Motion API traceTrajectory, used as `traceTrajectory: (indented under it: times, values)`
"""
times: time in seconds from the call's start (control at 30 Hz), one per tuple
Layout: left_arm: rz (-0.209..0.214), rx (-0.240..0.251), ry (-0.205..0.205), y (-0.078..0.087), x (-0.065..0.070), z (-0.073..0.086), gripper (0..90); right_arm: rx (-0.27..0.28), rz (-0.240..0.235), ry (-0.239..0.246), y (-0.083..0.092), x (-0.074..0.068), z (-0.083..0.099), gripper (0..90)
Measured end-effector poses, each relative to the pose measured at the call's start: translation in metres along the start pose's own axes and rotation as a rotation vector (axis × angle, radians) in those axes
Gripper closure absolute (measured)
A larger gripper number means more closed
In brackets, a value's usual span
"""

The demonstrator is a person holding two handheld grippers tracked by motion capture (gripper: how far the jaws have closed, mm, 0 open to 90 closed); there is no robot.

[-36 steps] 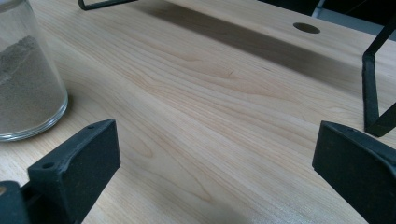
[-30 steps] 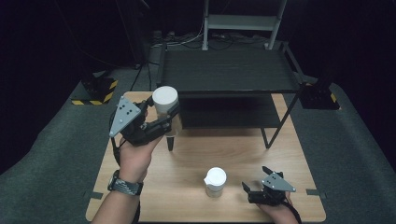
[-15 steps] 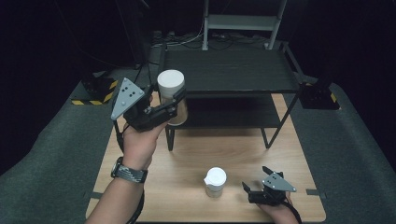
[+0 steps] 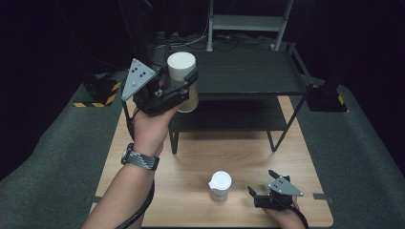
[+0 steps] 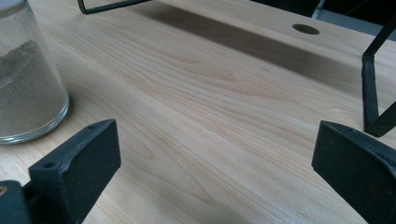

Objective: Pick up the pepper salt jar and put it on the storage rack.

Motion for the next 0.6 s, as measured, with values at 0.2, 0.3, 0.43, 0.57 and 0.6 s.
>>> traceTrajectory:
  times: [0.2,0.3,0.43,0.57,0.6]
  values:
    - [-0.007,0.011,-0.009,-0.013,0.002,-0.004,33.7,0.001,0.0,-0.001,0.0,0.0,0.0,0.1]
    - [-0.01,0.018,-0.024,-0.02,0.003,-0.004,33.6,0.003,0.0,-0.005,0.0,0.0,0.0,0.1]
    - [-0.011,0.032,-0.027,-0.028,0.003,-0.001,33.6,0.005,0.0,-0.006,0.0,0.0,0.001,0.1]
    - [-0.012,0.029,-0.024,-0.036,0.002,0.0,33.6,0.007,-0.001,-0.007,0.001,0.0,0.001,0.1]
    - [-0.013,0.029,-0.024,-0.039,0.003,0.0,33.7,0.007,-0.001,-0.007,0.001,0.0,0.001,0.1]
Point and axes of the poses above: each handheld gripper's, and its own axes: y roughly backward along the jaws, z roughly out of its underside, x roughly to its right, the point moved 7 cm from there along -y, roughly forward along the jaws, and after that the axes turned 15 degrees about y, right-handed, at the moved point
